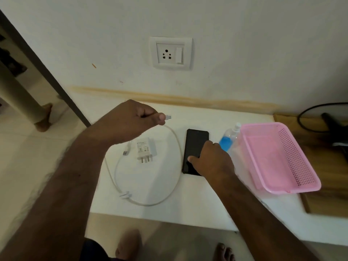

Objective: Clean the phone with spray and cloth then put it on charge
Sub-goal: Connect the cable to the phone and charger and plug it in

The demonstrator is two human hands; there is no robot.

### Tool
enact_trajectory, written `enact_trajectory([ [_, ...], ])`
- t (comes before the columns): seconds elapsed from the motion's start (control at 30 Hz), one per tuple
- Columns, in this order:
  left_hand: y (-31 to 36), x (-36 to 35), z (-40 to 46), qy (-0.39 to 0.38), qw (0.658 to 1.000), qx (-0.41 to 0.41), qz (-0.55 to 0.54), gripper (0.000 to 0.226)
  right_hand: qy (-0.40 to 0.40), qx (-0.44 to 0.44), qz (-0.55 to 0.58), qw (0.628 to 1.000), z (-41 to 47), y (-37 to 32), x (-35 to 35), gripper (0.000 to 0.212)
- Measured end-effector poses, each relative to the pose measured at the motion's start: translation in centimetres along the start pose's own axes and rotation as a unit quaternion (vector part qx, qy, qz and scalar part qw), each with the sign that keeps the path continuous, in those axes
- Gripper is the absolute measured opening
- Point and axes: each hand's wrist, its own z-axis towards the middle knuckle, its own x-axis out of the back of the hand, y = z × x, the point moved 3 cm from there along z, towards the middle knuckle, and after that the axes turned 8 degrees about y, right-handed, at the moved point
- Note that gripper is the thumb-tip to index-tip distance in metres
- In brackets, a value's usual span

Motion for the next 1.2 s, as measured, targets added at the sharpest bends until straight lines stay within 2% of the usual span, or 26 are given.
enact_trajectory([
  [0.27, -0.8, -2.2, -0.1, -0.033, 0.997, 0.021, -0.069, 0.027, 0.014, -0.004, -0.054, 0.998, 0.3, -0.2, -1.5, 0.081],
  [0.37, -1.0, -1.9, 0.1, -0.036, 0.994, 0.03, -0.096, 0.028, 0.016, -0.015, -0.054, 0.998, 0.5, -0.3, -1.7, 0.081],
  [0.57, -1.3, -1.4, 0.1, -0.008, 0.995, 0.019, -0.1, 0.023, -0.026, -0.079, 0.038, 0.996, 1.2, -0.1, -1.4, 0.075],
  [0.7, -1.3, -1.0, 0.0, 0.007, 0.994, 0.009, -0.105, 0.018, -0.031, -0.12, 0.179, 0.976, 1.4, 0.0, -1.6, 0.053],
  [0.87, -1.3, -0.6, 0.1, 0.009, 0.991, 0.017, -0.129, 0.019, -0.026, -0.133, 0.239, 0.962, 1.5, 0.2, -1.0, 0.026],
  [0.93, -1.2, -0.5, 0.1, 0.009, 0.991, 0.02, -0.131, 0.019, 0.002, -0.172, 0.35, 0.921, 1.4, 0.2, -0.2, 0.019],
  [1.03, -0.9, -0.4, 0.1, 0.014, 0.986, 0.019, -0.163, 0.02, 0.037, -0.212, 0.531, 0.819, 1.2, -0.1, 1.9, 0.017],
  [1.07, -0.7, -0.4, 0.2, 0.017, 0.984, 0.015, -0.179, 0.021, 0.038, -0.214, 0.6, 0.77, 1.1, -0.3, 2.7, 0.013],
  [1.13, -0.2, -0.4, 0.3, 0.021, 0.979, 0.001, -0.202, 0.022, 0.01, -0.188, 0.738, 0.647, 0.7, -1.1, 4.1, 0.007],
  [1.2, 0.2, -0.5, 0.3, 0.026, 0.976, -0.01, -0.218, 0.022, -0.029, -0.14, 0.832, 0.536, 0.3, -1.8, 5.1, 0.015],
])
